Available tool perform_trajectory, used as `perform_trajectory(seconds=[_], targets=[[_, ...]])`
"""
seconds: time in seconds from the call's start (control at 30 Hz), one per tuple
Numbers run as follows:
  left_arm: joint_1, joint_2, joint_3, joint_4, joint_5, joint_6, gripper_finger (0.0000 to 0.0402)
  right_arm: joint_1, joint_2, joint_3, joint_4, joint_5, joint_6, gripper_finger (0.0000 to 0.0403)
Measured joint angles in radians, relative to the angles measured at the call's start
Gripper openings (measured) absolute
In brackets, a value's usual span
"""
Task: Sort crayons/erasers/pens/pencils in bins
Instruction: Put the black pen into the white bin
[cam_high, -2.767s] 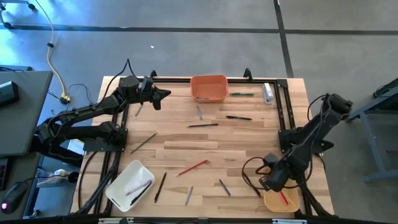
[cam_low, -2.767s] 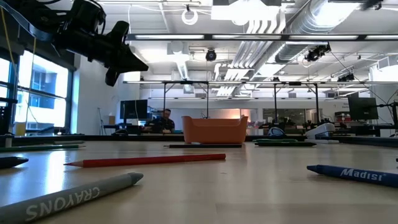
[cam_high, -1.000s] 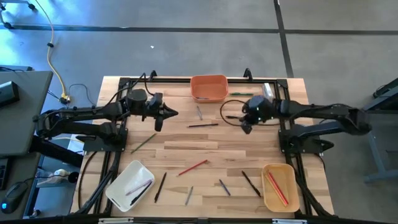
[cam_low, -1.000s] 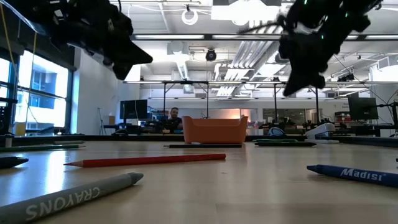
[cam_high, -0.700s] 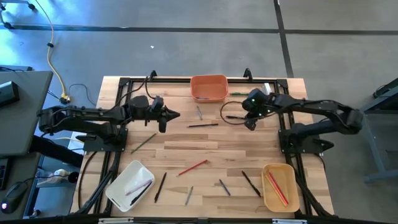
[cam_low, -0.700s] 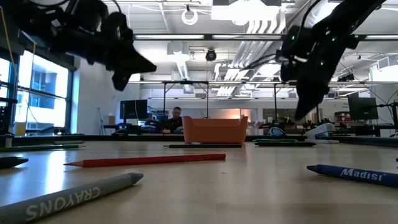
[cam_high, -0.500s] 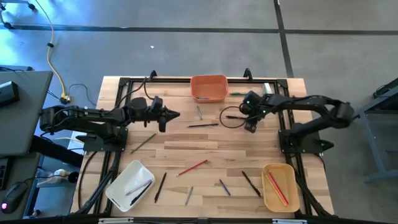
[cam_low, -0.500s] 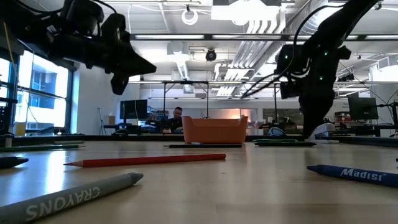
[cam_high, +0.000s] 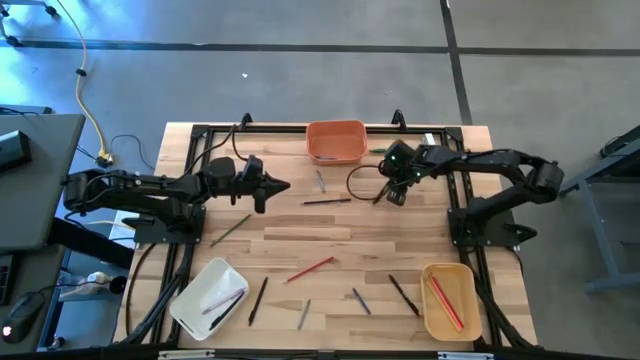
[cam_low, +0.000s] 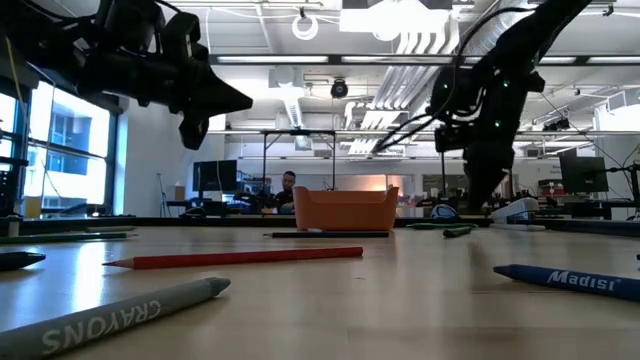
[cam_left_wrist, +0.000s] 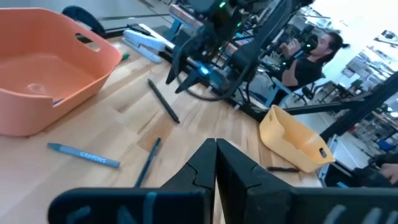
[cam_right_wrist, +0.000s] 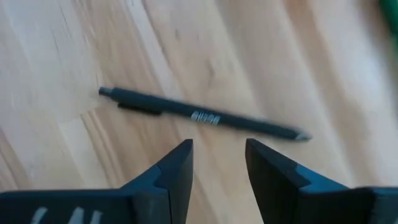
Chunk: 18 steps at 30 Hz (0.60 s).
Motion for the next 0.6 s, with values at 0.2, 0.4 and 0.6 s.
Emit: perform_trajectory(seconds=[0.2, 0.4, 0.6], targets=[[0.000, 0.000, 0.000, -0.011, -0.002, 0.010, 0.0000, 0.001, 0.020, 0.069, -0.028, -0.017, -0.293, 0.0148], [0.000, 0.000, 0.000, -0.020, -0.008, 0.011, 0.0000, -0.004, 0.136, 0.109, -0.087, -0.014, -0.499, 0.0171], [-0.003, 0.000, 0.000, -0.035, 0.017, -0.015, 0.0000, -0.004, 0.249, 0.193, -0.116, -0.001, -0.551, 0.0177]])
